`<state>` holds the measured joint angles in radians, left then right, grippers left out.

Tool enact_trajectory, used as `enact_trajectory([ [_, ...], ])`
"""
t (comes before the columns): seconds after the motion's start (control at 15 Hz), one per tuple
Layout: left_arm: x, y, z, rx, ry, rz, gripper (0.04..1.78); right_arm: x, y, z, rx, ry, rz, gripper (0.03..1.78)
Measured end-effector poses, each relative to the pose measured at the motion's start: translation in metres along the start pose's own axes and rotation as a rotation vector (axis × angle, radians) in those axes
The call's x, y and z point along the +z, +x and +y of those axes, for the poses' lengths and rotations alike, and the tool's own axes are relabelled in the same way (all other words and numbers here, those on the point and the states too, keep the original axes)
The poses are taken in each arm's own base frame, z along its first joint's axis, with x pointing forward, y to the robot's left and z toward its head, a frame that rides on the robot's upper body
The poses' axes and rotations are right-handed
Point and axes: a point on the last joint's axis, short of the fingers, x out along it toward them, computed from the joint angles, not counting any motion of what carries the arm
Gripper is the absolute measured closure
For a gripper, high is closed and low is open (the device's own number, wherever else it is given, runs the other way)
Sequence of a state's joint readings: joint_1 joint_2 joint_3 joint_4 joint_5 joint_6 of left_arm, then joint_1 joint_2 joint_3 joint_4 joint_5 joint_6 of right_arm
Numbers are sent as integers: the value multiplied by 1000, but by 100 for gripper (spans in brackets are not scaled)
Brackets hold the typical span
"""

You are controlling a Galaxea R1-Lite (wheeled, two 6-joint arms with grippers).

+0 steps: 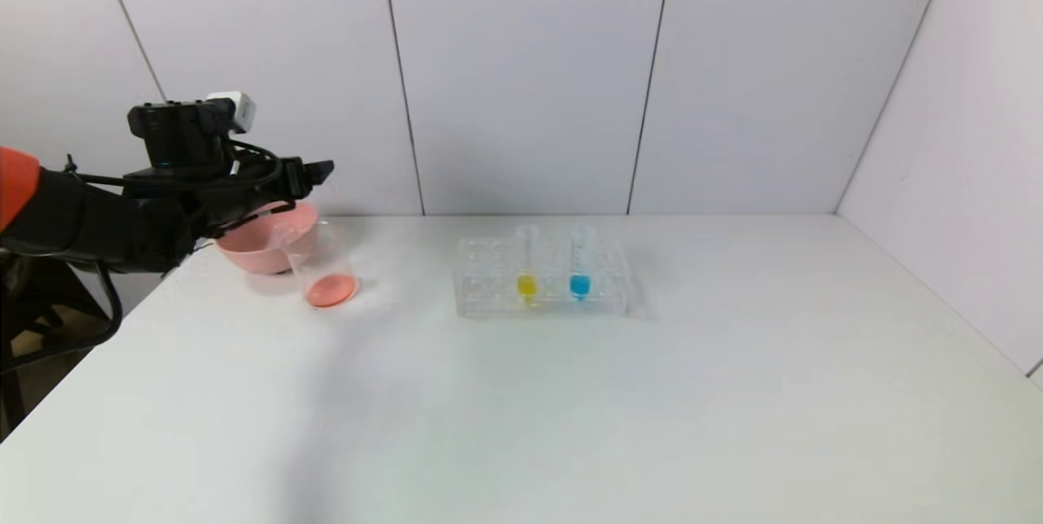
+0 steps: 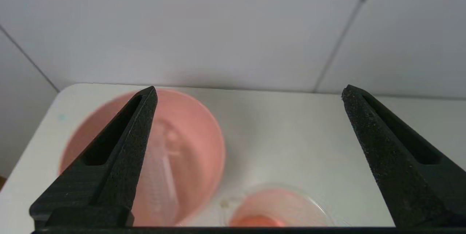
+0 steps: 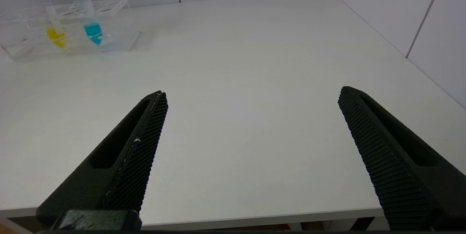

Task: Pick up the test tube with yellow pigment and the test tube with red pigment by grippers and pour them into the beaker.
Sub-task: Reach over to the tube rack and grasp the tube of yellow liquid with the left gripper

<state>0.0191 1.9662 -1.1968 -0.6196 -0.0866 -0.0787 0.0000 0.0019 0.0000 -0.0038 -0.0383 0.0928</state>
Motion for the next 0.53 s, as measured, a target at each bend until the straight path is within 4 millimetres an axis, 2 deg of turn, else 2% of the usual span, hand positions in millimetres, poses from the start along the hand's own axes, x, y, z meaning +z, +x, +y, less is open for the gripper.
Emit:
enact_trajectory([
  [0.13, -8, -29, -22, -131, 12, 61, 6, 0, 0, 0, 0, 0, 0, 10],
  [0.27, -19, -54, -52, -280, 58, 110, 6, 0, 0, 0, 0, 0, 0, 10],
  [0.53, -40, -86, -123, -479, 136, 126, 6, 0, 0, 0, 0, 0, 0, 10],
])
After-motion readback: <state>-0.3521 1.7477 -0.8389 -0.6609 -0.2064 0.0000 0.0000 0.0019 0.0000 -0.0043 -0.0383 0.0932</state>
